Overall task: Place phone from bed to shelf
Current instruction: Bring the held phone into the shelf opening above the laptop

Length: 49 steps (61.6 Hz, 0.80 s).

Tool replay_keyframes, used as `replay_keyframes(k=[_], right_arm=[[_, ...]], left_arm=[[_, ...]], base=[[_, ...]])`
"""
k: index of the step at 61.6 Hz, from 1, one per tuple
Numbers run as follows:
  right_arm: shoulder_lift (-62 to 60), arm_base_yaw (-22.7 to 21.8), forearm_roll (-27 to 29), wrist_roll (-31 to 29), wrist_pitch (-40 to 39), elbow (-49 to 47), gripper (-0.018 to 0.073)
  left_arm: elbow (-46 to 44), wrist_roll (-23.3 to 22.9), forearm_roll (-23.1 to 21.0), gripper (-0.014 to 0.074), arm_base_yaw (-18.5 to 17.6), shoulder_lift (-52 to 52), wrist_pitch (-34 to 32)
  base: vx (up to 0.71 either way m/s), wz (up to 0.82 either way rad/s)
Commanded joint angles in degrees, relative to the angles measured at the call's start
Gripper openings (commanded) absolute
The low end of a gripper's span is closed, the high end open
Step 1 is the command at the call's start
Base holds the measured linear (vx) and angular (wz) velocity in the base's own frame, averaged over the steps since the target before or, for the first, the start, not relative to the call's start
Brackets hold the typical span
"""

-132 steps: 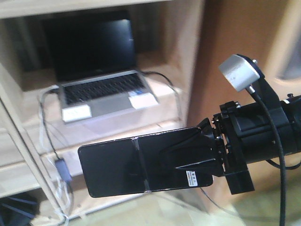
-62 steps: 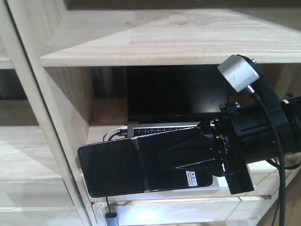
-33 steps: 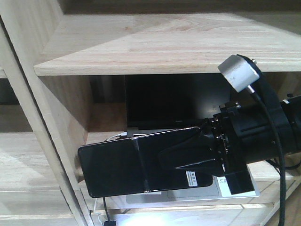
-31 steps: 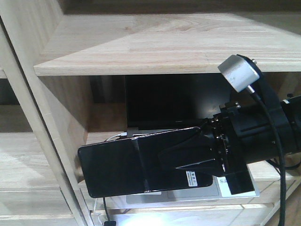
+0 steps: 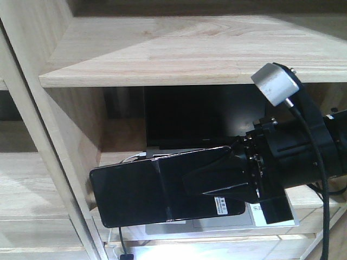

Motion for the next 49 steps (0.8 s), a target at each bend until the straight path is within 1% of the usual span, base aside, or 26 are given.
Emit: replay_keyframes(k=[1, 49], right_arm=[[-1.46, 0.03, 5.11, -0.46, 4.01, -1.51, -0.0001], [-1.46, 0.03, 5.11, -0.46, 4.14, -1.51, -0.0001]], left_arm=[[0.13, -0.22, -0.40, 0.0001, -0.18, -0.39, -4.18], [0.13, -0.22, -0.40, 0.0001, -0.18, -0.39, -4.18]], base=[[0.00, 0.00], [0.00, 0.00]])
